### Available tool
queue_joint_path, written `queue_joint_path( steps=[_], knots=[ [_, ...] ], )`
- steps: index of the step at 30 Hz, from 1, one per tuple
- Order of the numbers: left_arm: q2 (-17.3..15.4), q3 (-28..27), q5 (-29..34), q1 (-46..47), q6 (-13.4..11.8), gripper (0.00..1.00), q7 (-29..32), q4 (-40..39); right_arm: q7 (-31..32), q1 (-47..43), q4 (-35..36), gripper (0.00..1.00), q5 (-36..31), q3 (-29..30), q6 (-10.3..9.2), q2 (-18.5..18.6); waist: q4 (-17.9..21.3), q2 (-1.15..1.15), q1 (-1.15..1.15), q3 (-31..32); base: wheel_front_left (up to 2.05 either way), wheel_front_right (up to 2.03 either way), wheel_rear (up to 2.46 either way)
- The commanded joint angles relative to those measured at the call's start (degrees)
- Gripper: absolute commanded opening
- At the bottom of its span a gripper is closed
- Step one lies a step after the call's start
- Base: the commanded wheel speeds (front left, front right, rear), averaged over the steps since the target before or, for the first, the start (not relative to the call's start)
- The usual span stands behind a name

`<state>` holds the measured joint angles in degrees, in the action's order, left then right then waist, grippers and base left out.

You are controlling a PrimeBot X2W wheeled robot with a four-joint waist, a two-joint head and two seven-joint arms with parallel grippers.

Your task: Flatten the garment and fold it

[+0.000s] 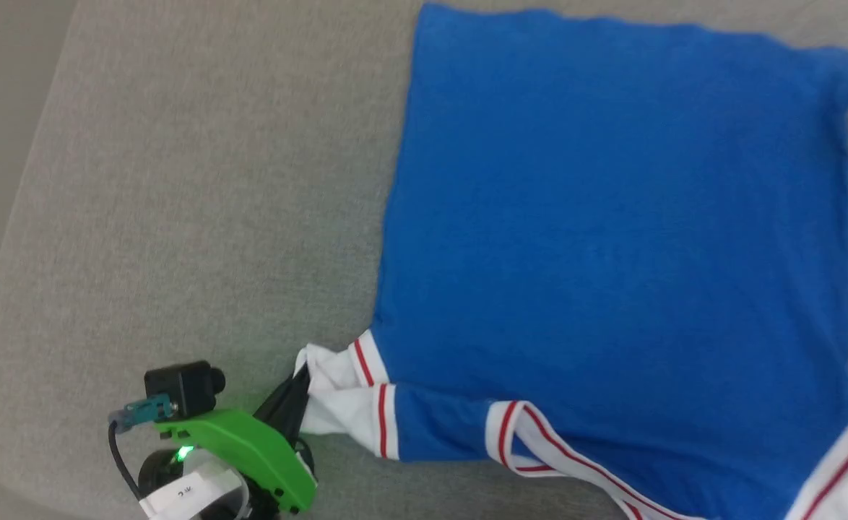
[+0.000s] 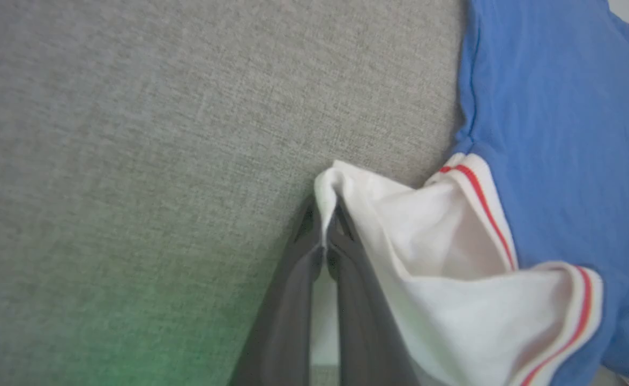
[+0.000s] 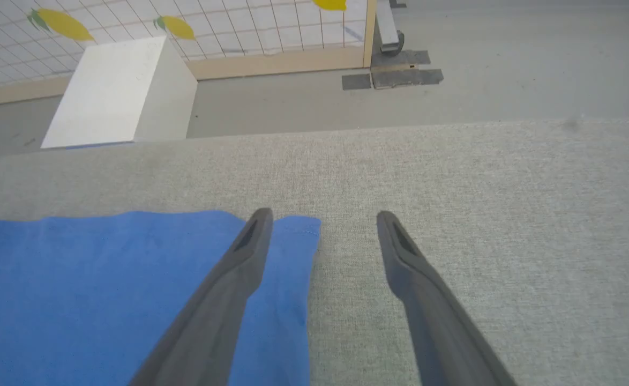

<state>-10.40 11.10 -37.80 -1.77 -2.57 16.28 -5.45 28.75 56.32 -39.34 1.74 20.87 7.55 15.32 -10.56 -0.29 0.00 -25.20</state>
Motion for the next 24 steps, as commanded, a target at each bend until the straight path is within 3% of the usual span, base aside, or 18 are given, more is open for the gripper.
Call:
queue_joint_path(
  steps=[1,10,11,12,14,15,19,24],
  knots=[
    [0.50,0.27,0.39,1.18,-0.14,0.00,0.00,1.44,2.33,1.57,-0.56,1.00,-1.60,0.75,-0.06,0.20,-3.70,0.29,0.00,-4.95,0.00,0.00,0.00],
    [1.21,0.87,0.02,2.34,0.80,0.00,-1.46,3.47,17.92,3.17,0.91,1.00,-8.77,3.07,-0.06,-1.30,-5.30,0.29,0.00,-7.02,0.00,0.00,0.00],
    [1.23,0.90,-0.01,2.39,0.84,0.00,-1.54,3.63,19.01,3.01,1.23,0.86,-9.07,2.89,-0.06,-1.36,-5.36,0.29,0.00,-7.06,0.00,0.00,0.00],
    [1.25,0.92,-0.04,2.44,0.85,0.00,-1.63,3.82,20.00,2.75,1.79,0.41,-9.43,2.56,-0.06,-1.41,-5.40,0.29,0.00,-7.07,0.00,0.00,0.00],
    [1.27,0.94,-0.04,2.53,0.81,0.00,-1.76,4.13,20.75,2.07,2.93,0.04,-9.40,1.78,-0.06,-1.48,-5.43,0.29,0.00,-6.98,0.00,0.00,0.00],
    [1.27,0.96,-0.06,2.56,0.81,0.00,-1.81,4.25,20.48,1.71,3.49,0.00,-9.20,1.26,-0.06,-1.40,-5.43,0.29,0.00,-6.92,0.00,0.00,0.00],
    [1.21,1.03,-0.14,2.54,0.88,0.00,-2.03,4.76,16.86,-0.95,5.77,0.00,-7.50,-0.96,-0.06,-0.73,-5.27,0.29,0.00,-6.08,0.00,0.00,0.00],
    [1.02,1.14,-0.22,1.86,0.82,0.00,-2.20,5.37,1.57,-6.01,9.96,0.00,-1.43,-3.97,-0.06,-0.06,-4.65,0.29,0.00,-3.61,0.00,0.00,0.00]
  ],
)
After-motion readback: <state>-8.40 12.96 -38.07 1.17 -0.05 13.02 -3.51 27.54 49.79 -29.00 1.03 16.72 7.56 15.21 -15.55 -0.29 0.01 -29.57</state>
